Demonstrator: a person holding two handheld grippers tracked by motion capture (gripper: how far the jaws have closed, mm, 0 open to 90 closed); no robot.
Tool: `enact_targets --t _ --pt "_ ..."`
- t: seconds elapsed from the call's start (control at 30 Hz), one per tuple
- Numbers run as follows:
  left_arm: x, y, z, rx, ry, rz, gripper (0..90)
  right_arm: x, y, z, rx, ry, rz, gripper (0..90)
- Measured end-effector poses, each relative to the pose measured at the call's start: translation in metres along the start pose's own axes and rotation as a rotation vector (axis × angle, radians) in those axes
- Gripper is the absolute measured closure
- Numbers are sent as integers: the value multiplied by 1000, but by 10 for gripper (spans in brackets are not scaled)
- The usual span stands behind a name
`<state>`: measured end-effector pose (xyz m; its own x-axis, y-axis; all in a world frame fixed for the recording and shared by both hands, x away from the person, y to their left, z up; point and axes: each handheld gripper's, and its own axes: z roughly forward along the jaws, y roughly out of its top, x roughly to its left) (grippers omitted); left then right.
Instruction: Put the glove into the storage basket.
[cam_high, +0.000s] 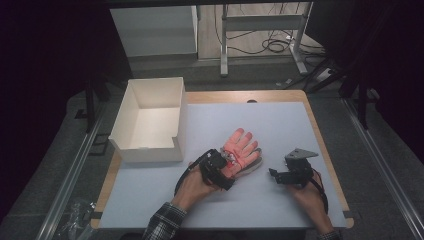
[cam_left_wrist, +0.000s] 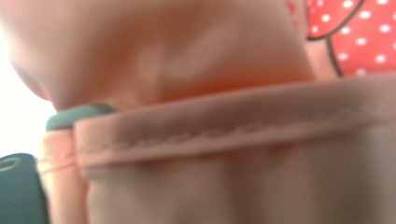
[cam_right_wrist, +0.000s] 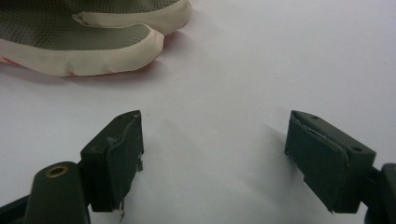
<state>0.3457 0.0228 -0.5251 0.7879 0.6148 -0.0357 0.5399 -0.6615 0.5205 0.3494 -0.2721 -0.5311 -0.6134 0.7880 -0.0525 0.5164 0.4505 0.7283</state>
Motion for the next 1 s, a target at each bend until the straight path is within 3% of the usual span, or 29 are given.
enact_targets --t 0.2,0.33,0.6,1.0 --pt "-2 4 -8 22 -6 6 321 0 0 0 0 0 0 196" --pt "0 1 -11 -7 -31 19 392 0 0 0 0 0 0 197" --pt "5 4 -18 -22 -49 9 414 0 0 0 0 0 0 196" --pt "16 22 -34 -42 14 -50 410 0 0 0 0 0 1 196"
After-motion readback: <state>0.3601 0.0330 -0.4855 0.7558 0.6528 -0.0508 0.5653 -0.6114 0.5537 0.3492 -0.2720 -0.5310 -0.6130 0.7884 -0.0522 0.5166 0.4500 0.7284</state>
